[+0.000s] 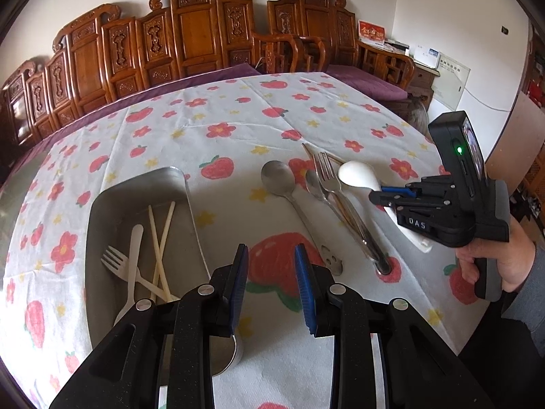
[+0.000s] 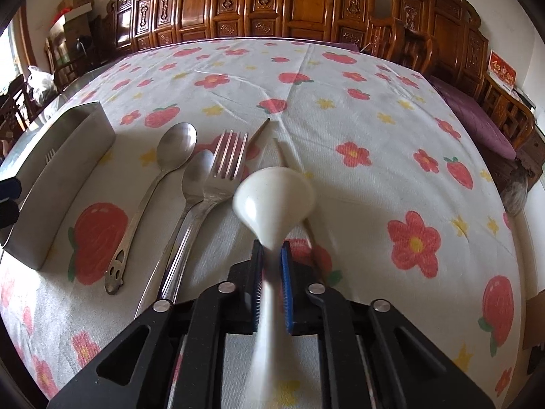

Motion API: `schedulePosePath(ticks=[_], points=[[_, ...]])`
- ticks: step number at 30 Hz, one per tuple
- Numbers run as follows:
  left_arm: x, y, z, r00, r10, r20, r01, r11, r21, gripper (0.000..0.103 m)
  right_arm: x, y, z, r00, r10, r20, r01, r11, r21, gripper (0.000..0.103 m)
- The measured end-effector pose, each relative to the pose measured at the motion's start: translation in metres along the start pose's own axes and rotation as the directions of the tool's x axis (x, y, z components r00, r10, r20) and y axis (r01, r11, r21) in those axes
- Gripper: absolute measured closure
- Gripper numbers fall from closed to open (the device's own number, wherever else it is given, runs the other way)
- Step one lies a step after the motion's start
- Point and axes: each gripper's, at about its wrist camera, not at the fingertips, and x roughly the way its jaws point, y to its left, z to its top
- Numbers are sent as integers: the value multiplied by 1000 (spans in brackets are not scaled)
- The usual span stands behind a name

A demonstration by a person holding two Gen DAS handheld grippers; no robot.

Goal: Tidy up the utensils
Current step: 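Move the right tool to the pile and grasp a white plastic spoon, then grasp a steel spoon with the left tool while the right tool lifts the white spoon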

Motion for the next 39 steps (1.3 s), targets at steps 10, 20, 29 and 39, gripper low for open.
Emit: schedulePosePath(ticks=[10,20,29,39], points=[[37,-21,26,998,2,-59,-2,1000,8,76,-23,-18,9,993,41,109,-51,995,88,92],[99,-29,41,985,35,-170,-40,999,-28,77,-28,-21,11,989,72,132,-84,993,86,92],[127,-31,44,975,67,-213,-81,995,-58,87,-33,-24,13,984,94,151,-111,988,103,92],[116,-10,39,976,79,-205,-98,991,-87,98,-36,-19,16,980,120,162,-137,985,103,92]])
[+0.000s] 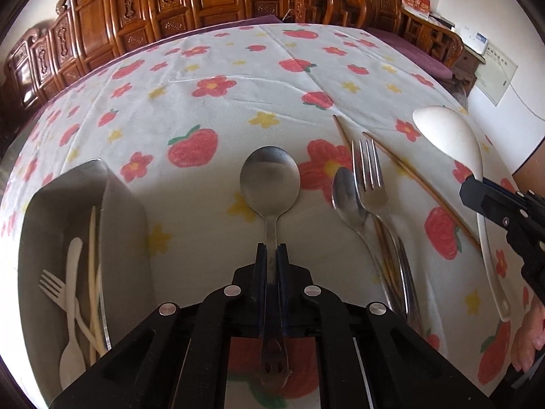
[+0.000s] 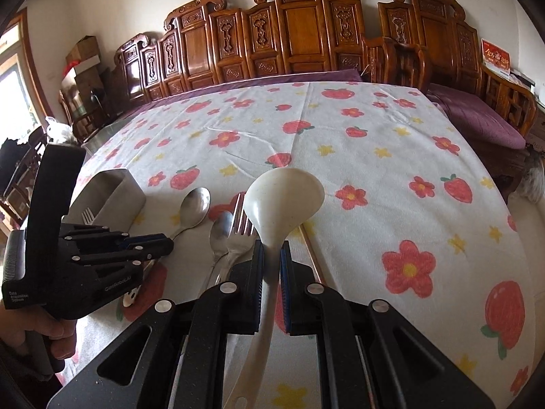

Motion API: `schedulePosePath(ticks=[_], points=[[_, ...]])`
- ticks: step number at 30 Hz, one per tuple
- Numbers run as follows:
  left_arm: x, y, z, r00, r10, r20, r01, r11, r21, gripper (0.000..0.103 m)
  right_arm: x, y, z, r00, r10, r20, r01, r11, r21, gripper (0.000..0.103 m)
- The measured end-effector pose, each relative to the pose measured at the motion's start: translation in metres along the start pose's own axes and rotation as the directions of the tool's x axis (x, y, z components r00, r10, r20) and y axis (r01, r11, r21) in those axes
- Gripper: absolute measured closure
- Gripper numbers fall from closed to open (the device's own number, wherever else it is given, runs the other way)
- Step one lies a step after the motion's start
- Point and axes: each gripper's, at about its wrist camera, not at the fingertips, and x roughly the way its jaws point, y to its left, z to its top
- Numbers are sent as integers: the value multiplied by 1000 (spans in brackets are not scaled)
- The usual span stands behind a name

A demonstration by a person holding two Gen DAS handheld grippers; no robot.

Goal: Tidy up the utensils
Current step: 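Grasp a steel spoon with the left tool while the right tool lifts the white spoon, then carry the steel spoon into the metal tray and open the left tool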

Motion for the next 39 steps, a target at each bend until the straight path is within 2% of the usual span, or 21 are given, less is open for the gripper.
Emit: schedulePosePath(ticks=[9,19,29,39], points=[[-42,3,1,998,-15,69,14,1000,27,98,-4,19,4,1000,16,19,-15,999,-47,92],[-88,12,-5,992,0,130,-6,999,45,98,-16,46,9,997,55,51,-49,992,-119,92],[-111,40,-15,986,1,165,-3,1000,13,98,-23,88,5,992,115,45,-104,976,-192,92],[-112,84,-29,985,13,172,-11,1000,-13,98,-26,126,-3,989,135,53,-120,968,-220,92]])
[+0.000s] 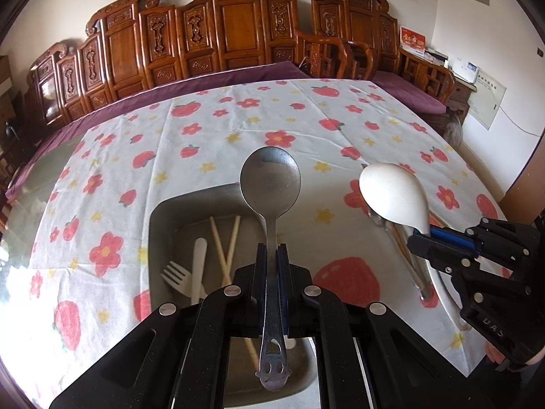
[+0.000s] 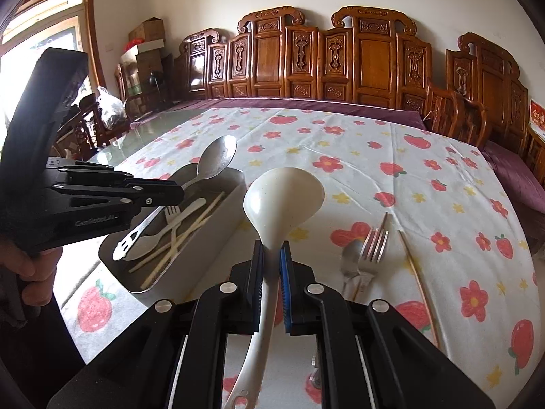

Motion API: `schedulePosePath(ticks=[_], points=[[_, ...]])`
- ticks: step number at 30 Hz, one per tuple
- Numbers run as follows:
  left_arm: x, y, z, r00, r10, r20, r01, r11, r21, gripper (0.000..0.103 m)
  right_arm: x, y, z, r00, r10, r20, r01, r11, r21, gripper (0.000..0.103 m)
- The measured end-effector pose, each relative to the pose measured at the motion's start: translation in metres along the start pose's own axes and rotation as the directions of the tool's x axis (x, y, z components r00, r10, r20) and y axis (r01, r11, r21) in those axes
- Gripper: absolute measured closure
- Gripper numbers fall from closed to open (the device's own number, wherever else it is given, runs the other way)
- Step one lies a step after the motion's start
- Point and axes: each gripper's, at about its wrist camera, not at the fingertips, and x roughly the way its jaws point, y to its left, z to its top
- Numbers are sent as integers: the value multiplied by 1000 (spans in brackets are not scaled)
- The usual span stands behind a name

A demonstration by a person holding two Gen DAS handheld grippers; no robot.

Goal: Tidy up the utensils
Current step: 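Carry the steel spoon into the metal tray and open the left tool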

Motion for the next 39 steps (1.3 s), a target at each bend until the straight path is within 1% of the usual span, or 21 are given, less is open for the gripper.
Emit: schedulePosePath(ticks=[6,12,15,24,30,35,39], points=[[8,17,-13,1000,7,-11,-7,1000,-6,98,10,6,-4,1000,-8,-29,8,1000,-9,92],[32,34,-33,998,39,-55,-41,998,-39,98,23,1,-7,998,-19,-56,19,1000,-2,92],[37,39,-34,997,37,-63,-40,998,-53,98,27,2,-10,997,-21,-68,20,1000,-12,92],[47,39,-35,994,50,-101,-56,997,-51,97,30,0,-12,996,-33,-79,32,999,-15,92],[42,40,-31,995,36,-90,-41,997,-61,97,32,0,-12,996,-36,-83,35,999,-12,92],[29,43,-27,998,37,-51,-40,997,-67,97,27,4,-8,997,-32,-76,32,999,-3,92],[15,53,-22,1000,27,-11,-28,996,-90,97,24,11,0,998,-18,-66,18,1000,8,92]])
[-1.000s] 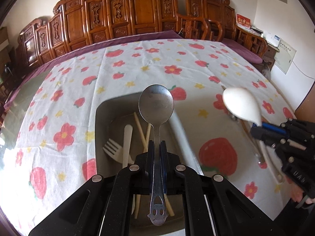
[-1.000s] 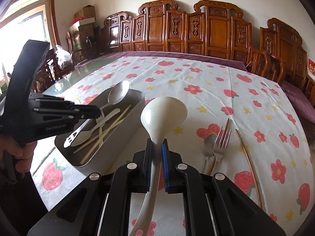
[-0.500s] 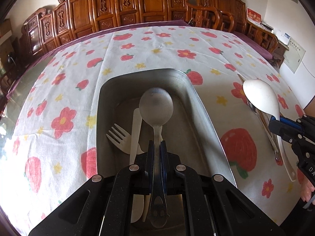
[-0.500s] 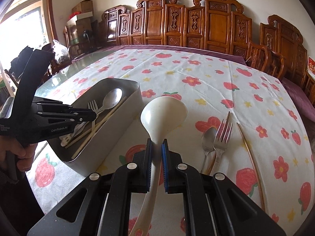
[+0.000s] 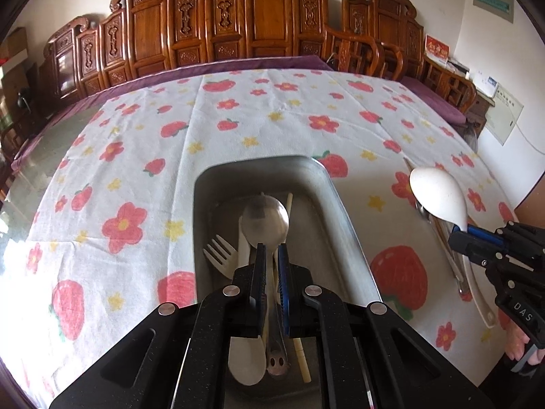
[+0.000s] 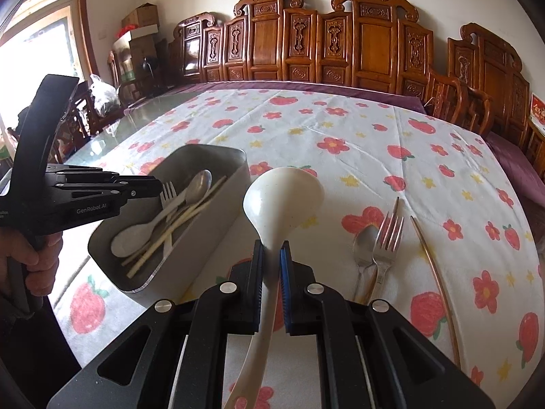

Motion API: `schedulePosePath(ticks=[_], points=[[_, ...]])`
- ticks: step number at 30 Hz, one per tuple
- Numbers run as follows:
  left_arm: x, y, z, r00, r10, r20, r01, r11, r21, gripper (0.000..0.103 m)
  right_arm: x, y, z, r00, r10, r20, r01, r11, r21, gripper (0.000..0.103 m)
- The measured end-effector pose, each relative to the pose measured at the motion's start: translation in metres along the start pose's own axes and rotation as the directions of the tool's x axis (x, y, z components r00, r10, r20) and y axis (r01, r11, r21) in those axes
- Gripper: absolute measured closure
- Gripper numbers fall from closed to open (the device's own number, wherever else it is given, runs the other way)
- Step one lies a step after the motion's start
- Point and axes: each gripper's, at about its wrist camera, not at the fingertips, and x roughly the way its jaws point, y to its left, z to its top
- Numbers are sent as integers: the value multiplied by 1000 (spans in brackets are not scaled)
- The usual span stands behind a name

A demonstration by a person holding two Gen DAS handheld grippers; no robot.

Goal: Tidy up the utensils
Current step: 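Carry the steel spoon into the metal tray and open the left tool, then lower the white plastic spoon into the tray and open the right tool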

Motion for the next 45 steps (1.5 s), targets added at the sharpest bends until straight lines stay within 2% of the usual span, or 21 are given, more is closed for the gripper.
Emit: schedulePosePath(ticks=[11,24,35,37,45], points=[[-30,34,7,997,-15,73,18,999,-49,96,16,25,29,998,62,-12,-61,996,59,92],[-53,64,8,993,7,119,2,997,-75,96,58,73,58,993,108,-54,-106,994,38,92],[-58,78,8,992,10,129,3,995,-104,94,100,86,52,985,113,-130,-108,993,41,92],[-58,77,8,991,13,130,1,995,-104,89,103,89,49,984,112,-137,-108,994,34,92],[-57,72,9,992,3,127,9,996,-94,89,100,89,45,982,138,-125,-135,990,29,90]])
